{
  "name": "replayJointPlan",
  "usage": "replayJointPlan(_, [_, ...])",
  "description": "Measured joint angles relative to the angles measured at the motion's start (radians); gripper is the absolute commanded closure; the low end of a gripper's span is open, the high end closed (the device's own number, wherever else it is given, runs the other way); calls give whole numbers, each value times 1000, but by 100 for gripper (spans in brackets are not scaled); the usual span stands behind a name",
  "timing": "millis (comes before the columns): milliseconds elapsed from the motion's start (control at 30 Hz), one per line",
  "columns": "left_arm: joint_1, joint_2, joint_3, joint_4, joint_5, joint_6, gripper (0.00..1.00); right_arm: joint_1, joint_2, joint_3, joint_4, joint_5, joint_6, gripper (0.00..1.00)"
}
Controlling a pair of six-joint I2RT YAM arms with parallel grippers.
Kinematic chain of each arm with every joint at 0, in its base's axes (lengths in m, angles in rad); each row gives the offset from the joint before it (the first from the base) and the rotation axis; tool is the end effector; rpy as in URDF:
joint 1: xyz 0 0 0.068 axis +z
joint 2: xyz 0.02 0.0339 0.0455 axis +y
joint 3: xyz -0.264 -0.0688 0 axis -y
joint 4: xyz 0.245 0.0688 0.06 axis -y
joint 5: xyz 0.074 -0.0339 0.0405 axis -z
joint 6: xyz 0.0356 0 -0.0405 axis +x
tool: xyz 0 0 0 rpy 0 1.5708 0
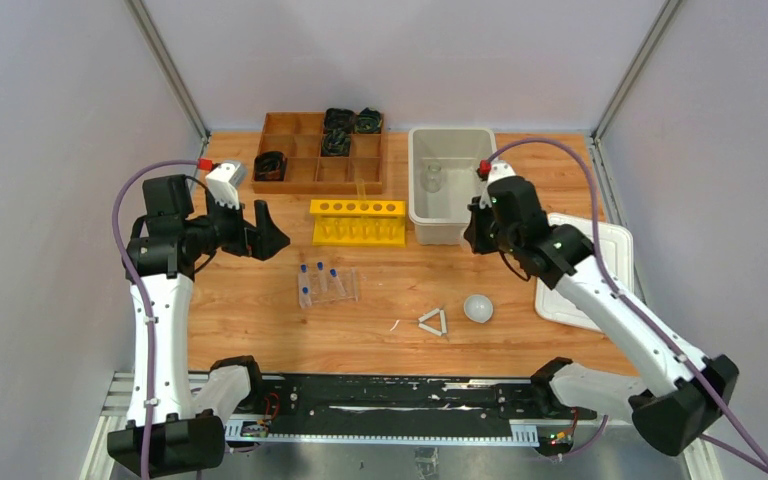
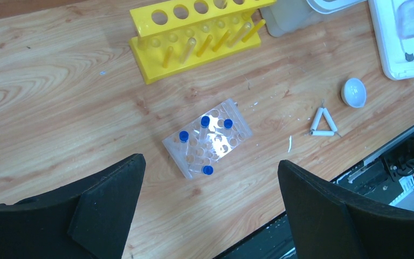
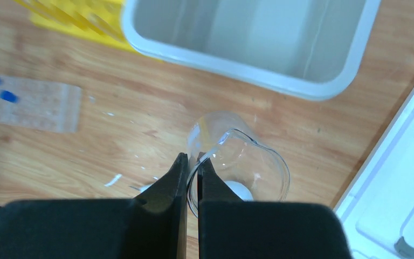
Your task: Organize the chemistry lab equipment
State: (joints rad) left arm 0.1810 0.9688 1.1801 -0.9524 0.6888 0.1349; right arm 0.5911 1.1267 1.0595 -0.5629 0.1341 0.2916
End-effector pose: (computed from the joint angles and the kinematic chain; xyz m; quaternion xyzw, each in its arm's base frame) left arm 0.1736 0.0088 0.3726 0.1162 0.8643 -0.2455 0.4233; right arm 0.2047 0.1317 0.3309 -0.1027 0.8840 0.1392 0.4344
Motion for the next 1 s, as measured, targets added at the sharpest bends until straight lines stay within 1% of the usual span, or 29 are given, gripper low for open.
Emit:
replayJointPlan(167, [0,1,0,0,2,0,0,0,-57,179,-48,-40,-4,100])
replayJointPlan(300, [0,1,0,0,4,0,0,-10,16,319,-60,-40,-20,100])
replayJointPlan(400, [0,1,0,0,4,0,0,-36,140,425,-74,-35,-37,100])
replayJointPlan(567, [0,1,2,0,3,3,0,-107,462,651,-91,0,-81,100])
replayJointPlan(700, [0,3,2,0,-1,11,0,-160,699,797,-114,27,-109,100])
replayJointPlan(800, [0,7,2,0,-2,16,0,-187,827,866,-132,45,-128,100])
replayJointPlan(1000, [0,31,2,0,-2,29,0,-222,1000,968,-158,52,-144,100])
